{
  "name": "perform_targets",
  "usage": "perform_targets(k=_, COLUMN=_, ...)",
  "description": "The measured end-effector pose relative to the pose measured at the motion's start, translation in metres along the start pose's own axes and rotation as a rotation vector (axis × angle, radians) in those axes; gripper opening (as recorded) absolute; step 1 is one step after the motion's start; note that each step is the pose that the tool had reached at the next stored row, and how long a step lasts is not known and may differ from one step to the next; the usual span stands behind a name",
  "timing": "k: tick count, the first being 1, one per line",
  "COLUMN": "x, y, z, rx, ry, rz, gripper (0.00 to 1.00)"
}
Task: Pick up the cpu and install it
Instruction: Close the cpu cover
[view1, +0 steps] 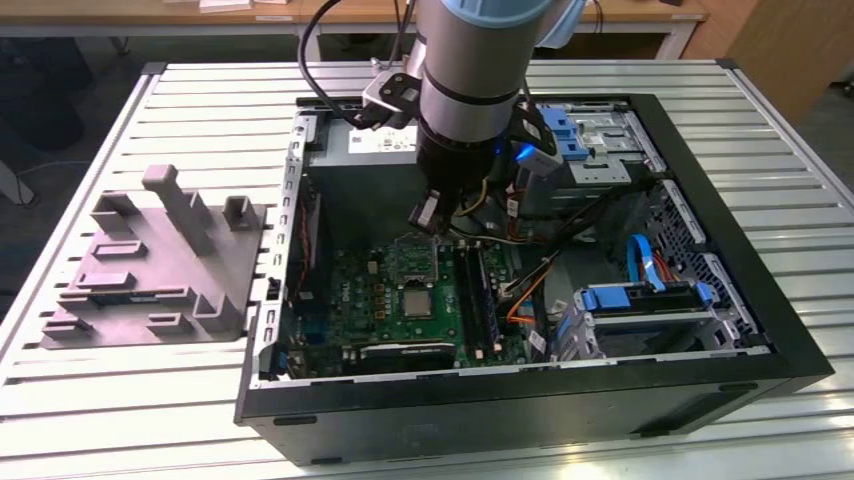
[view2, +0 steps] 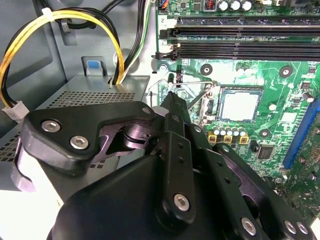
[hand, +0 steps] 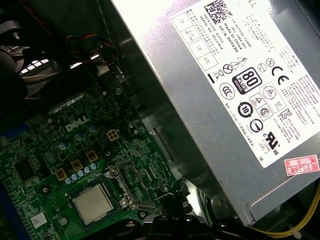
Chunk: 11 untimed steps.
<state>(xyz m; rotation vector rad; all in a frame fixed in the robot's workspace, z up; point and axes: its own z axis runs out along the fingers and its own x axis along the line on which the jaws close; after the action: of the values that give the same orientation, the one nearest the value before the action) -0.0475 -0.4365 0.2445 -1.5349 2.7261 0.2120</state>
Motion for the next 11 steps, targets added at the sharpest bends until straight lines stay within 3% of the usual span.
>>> perform_targets(k=7, x=0.0002, y=0.0001, z=-0.0001, rx=0.0022, ry=0.0047, rz=-0.004, gripper=0.11)
perform_targets(k=11, x=0.0005, y=0.0002, z=-0.0001, rx=0.0091, ry=0.0165, rz=-0.005, gripper=0.11)
